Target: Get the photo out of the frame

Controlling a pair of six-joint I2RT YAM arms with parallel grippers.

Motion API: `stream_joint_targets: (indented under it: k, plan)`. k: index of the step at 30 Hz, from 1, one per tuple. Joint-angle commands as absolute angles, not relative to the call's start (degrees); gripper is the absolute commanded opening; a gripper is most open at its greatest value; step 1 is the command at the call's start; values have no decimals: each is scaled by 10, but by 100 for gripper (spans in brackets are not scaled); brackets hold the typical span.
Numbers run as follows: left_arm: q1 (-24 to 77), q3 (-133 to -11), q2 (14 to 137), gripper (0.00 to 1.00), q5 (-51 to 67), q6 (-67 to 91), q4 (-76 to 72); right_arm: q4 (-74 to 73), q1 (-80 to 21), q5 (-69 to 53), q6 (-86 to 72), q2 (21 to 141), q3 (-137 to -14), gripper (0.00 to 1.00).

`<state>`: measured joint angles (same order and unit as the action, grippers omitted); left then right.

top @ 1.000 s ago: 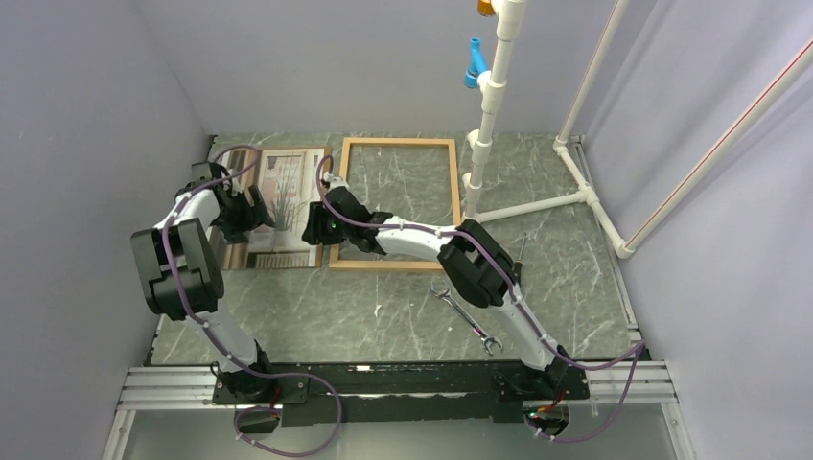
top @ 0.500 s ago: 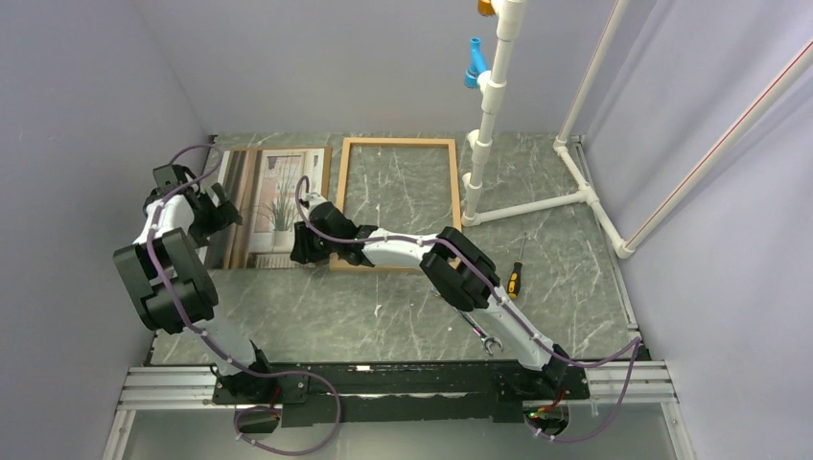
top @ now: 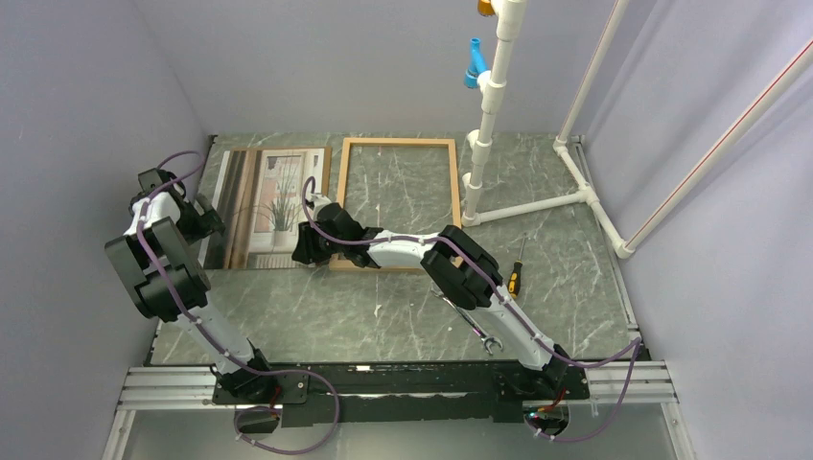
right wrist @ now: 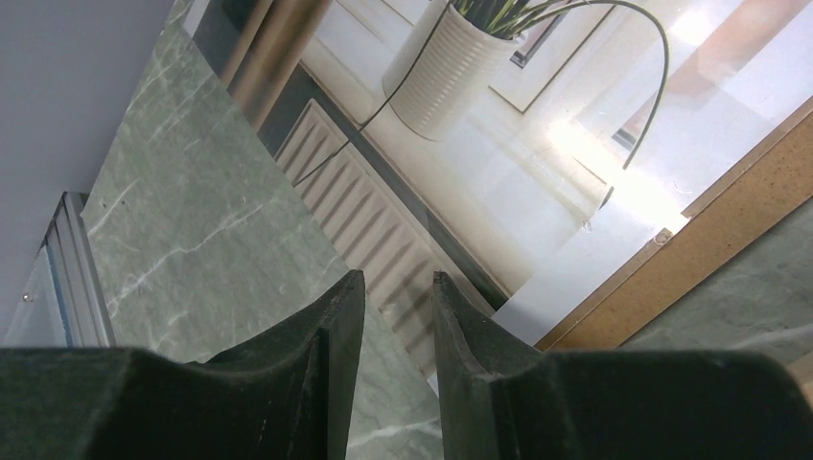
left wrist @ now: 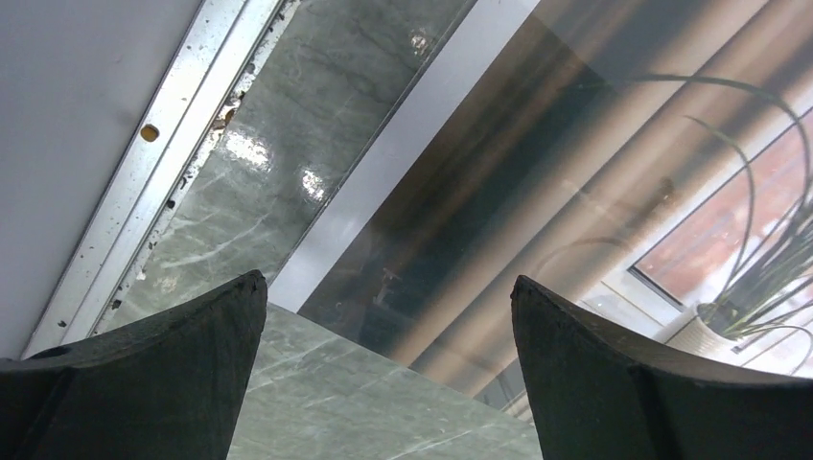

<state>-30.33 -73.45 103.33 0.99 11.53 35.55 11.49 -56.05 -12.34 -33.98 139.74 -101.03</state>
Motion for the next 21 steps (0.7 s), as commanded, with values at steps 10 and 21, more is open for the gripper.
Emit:
stream_joint_targets:
  k: [10, 21]
  plan:
    - [-343, -768, 1081, 99, 53, 86, 382, 74, -549, -158, -327, 1388, -997, 34]
    - [-348, -771, 1102, 99, 136, 75, 387, 81, -550, -170, -328, 1374, -988, 34]
